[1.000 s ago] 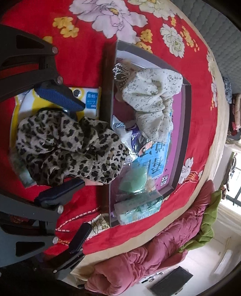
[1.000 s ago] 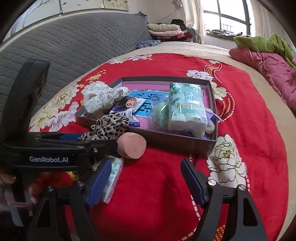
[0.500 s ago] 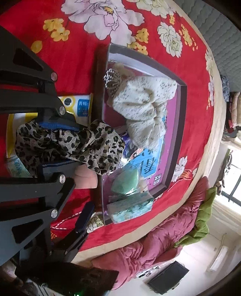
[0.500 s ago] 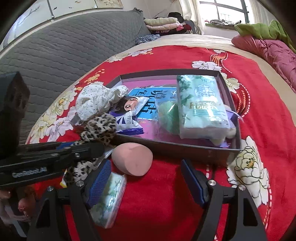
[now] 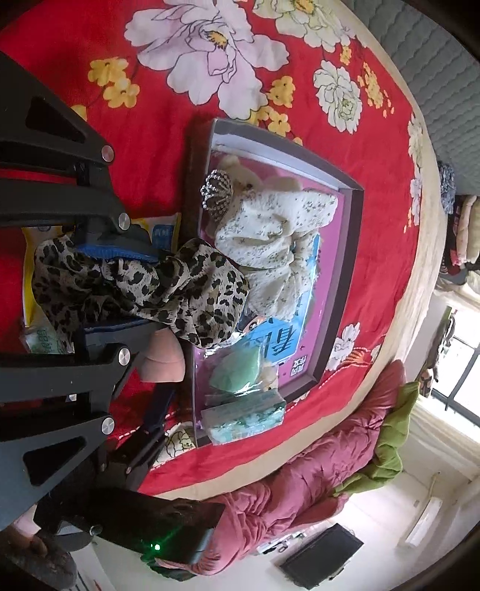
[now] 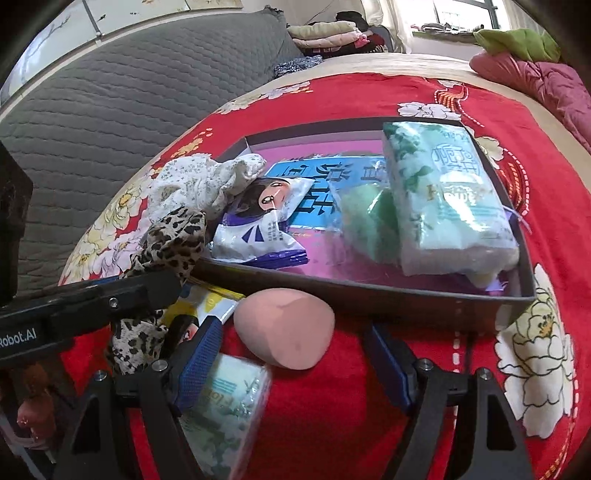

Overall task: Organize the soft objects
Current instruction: 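Grasp the leopard scrunchie with the left tool while the right grasps the pink sponge, then carry the scrunchie over the box with the left tool while the right carries the sponge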

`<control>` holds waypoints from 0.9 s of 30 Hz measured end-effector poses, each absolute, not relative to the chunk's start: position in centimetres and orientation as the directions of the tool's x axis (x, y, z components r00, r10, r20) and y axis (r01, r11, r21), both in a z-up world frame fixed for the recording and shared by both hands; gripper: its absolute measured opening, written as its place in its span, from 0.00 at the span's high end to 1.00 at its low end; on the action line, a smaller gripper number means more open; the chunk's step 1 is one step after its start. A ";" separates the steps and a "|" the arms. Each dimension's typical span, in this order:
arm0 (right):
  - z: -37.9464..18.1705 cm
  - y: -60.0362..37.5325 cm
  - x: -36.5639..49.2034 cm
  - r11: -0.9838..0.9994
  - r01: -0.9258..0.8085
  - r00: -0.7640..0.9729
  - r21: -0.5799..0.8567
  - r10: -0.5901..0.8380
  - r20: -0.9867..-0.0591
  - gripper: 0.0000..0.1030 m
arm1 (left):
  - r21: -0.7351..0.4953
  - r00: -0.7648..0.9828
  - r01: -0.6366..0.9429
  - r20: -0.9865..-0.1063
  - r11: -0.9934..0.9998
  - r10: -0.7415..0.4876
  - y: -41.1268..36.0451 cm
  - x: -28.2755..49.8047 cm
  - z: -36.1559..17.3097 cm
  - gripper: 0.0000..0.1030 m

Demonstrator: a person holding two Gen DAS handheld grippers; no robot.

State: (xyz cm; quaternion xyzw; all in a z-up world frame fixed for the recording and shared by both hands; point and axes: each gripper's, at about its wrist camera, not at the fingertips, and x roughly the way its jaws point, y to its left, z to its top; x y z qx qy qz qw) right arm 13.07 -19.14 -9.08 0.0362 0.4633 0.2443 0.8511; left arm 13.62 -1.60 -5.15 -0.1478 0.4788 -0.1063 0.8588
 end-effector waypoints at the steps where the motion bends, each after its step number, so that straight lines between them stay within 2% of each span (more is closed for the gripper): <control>1: -9.1 -19.2 13.1 0.875 -0.380 0.449 0.301 0.459 -0.767 0.27 | -0.356 0.520 0.041 -0.790 0.933 -0.325 -1.5 13.6 -5.1 0.75; 2: -9.1 -19.3 13.2 0.870 -0.376 0.445 0.319 0.472 -0.761 0.29 | -0.359 0.521 0.039 -0.789 0.933 -0.325 -1.4 13.6 -5.0 0.75; 6: -9.2 -19.8 13.5 0.862 -0.361 0.435 0.357 0.494 -0.753 0.50 | -0.356 0.524 0.035 -0.789 0.934 -0.320 -1.1 13.4 -4.9 0.75; 7: -9.2 -19.9 13.6 0.854 -0.365 0.430 0.370 0.507 -0.747 0.51 | -0.357 0.525 0.034 -0.788 0.934 -0.320 -1.0 13.3 -4.8 0.75; 18: -6.2 -18.7 12.2 0.834 -0.471 0.485 0.286 0.516 -0.706 0.55 | -0.346 0.562 0.017 -0.773 0.938 -0.295 -0.1 13.1 -3.6 0.75; 27: -1.6 -18.4 10.1 0.832 -0.538 0.642 0.136 0.509 -0.574 0.55 | -0.325 0.638 0.016 -0.725 0.946 -0.260 0.6 12.2 -0.7 0.75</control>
